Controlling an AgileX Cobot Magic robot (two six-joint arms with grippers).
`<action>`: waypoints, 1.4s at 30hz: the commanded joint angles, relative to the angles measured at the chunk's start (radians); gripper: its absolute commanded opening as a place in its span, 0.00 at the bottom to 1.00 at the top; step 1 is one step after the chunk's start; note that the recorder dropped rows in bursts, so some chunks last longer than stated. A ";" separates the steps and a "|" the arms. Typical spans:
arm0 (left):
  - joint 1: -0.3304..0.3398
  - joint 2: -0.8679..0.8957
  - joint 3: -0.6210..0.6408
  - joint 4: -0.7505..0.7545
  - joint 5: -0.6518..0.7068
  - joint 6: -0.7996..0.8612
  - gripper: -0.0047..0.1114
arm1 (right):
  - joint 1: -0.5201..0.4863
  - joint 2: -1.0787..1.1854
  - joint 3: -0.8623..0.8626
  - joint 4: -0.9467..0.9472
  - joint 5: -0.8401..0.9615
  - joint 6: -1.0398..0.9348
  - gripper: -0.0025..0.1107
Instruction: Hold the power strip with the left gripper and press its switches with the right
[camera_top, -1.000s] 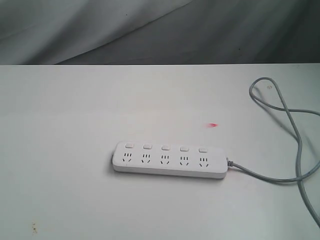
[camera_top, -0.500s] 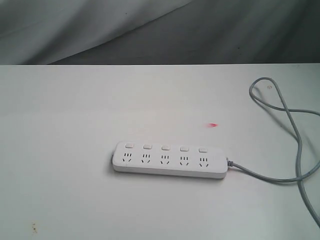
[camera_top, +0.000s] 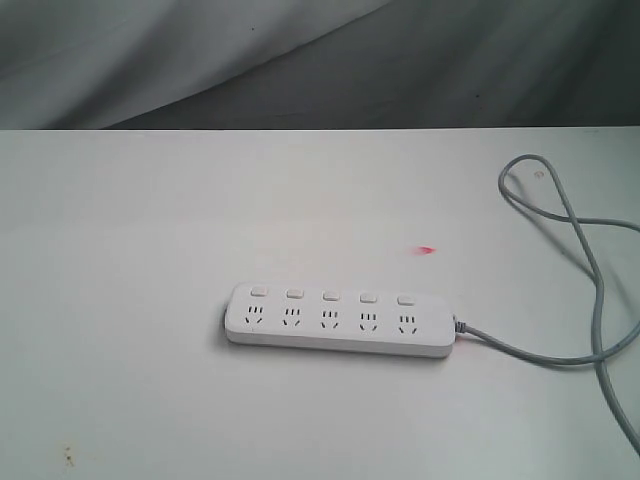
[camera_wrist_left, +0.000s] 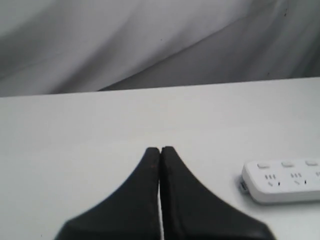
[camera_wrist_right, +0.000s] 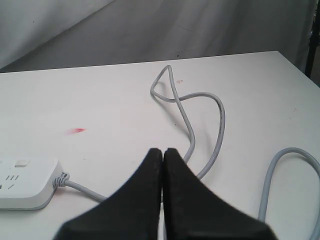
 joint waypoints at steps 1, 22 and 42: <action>0.001 0.002 -0.149 -0.012 0.083 -0.004 0.05 | 0.001 -0.006 0.004 0.003 -0.007 0.002 0.02; 0.001 0.795 -1.056 -0.139 0.185 0.418 0.05 | 0.001 -0.006 0.004 0.003 -0.007 0.002 0.02; 0.686 1.161 -0.973 -1.133 0.770 1.437 0.05 | 0.001 -0.006 0.004 0.003 -0.007 0.002 0.02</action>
